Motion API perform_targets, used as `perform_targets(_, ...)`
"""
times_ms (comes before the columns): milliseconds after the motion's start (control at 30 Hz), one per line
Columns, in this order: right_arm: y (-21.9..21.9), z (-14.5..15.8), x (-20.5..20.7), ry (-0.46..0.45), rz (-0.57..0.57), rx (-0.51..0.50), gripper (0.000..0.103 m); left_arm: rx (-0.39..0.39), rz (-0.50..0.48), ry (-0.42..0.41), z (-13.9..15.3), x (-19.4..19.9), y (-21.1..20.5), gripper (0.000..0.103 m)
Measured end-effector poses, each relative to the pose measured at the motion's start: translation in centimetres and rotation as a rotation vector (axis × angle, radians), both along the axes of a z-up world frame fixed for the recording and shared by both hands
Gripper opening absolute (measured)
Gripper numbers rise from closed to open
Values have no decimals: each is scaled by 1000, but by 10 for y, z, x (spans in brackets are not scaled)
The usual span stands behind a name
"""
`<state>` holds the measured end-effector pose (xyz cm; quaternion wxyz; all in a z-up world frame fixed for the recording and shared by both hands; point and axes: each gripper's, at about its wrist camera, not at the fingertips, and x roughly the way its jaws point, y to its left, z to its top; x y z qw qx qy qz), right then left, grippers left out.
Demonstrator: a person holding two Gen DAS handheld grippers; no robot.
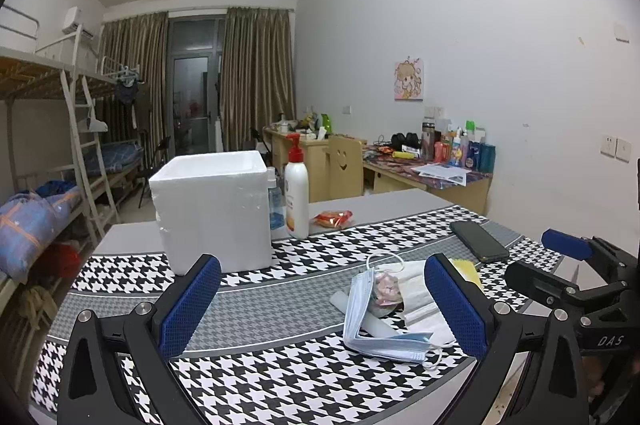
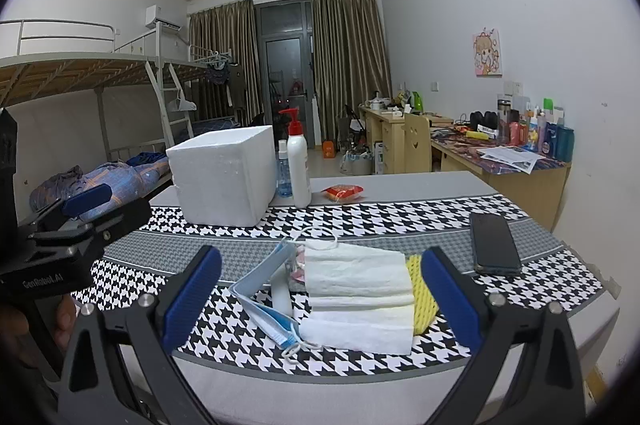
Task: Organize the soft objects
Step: 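Move both tools toward the pile of mask and tissues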
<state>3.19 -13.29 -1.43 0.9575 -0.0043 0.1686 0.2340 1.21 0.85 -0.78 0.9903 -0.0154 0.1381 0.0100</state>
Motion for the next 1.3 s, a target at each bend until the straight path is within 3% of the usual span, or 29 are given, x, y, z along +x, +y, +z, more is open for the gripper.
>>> perform_targets(700,0,3,0,-4,-6,-4,101,-4,11,13,-2,12,-2,102)
perform_targets(1300,0,-6,28,63,-21,-23,101,-13,-14,120,-17,46,-6,102)
